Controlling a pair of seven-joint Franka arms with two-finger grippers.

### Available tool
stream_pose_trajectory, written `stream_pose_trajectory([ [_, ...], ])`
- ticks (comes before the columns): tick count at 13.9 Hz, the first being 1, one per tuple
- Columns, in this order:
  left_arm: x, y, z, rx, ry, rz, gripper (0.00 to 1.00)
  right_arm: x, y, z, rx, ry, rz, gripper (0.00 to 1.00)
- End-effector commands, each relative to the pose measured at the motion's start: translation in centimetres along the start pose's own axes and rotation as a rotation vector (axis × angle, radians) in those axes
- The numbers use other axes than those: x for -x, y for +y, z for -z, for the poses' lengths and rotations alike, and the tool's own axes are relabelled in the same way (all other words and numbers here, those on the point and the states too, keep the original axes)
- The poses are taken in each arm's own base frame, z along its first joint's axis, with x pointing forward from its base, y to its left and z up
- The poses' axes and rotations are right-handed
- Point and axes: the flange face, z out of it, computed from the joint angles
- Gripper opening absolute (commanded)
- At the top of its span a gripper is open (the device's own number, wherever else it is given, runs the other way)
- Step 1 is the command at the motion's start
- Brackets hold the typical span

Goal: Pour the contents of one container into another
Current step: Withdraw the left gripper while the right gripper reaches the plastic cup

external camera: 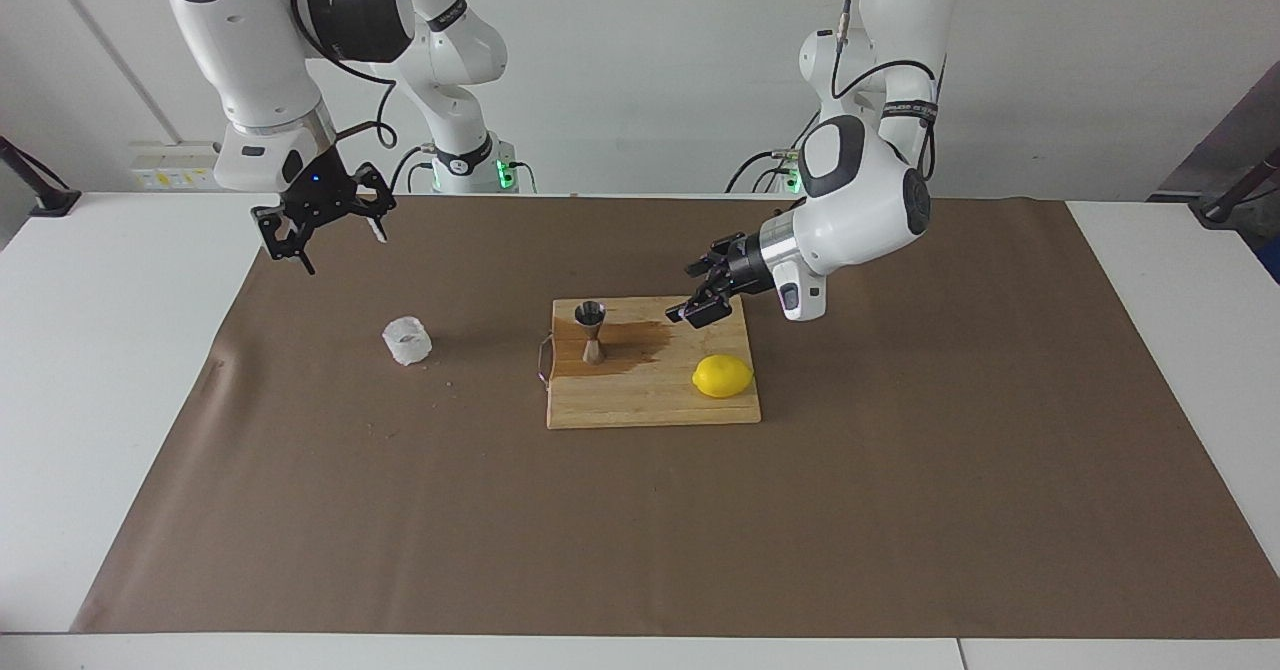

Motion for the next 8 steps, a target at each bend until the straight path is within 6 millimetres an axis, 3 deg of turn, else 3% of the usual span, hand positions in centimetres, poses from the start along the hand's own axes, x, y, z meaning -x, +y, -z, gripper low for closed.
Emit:
stream_pose_trajectory([
  [1, 0.9, 0.3, 2.8, -0.092, 0.17, -0.148, 1.0, 2.3, 1.0, -3.8, -0.041, 0.014, 0.228, 1.0],
  [2, 1.5, 0.4, 3.1, -0.119, 0.216, -0.186, 1.0, 2.0, 1.3, -5.1, -0.042, 0.02, 0.348, 1.0],
  [5, 2.7, 0.0, 3.4, -0.163, 0.304, -0.25, 1.0, 3.0, 2.3, -9.3, -0.11, -0.008, 0.468, 1.0],
  [8, 4.2, -0.3, 4.4, -0.226, 0.458, -0.429, 1.0, 5.2, 2.4, -15.1, -0.177, 0.163, 0.549, 1.0],
])
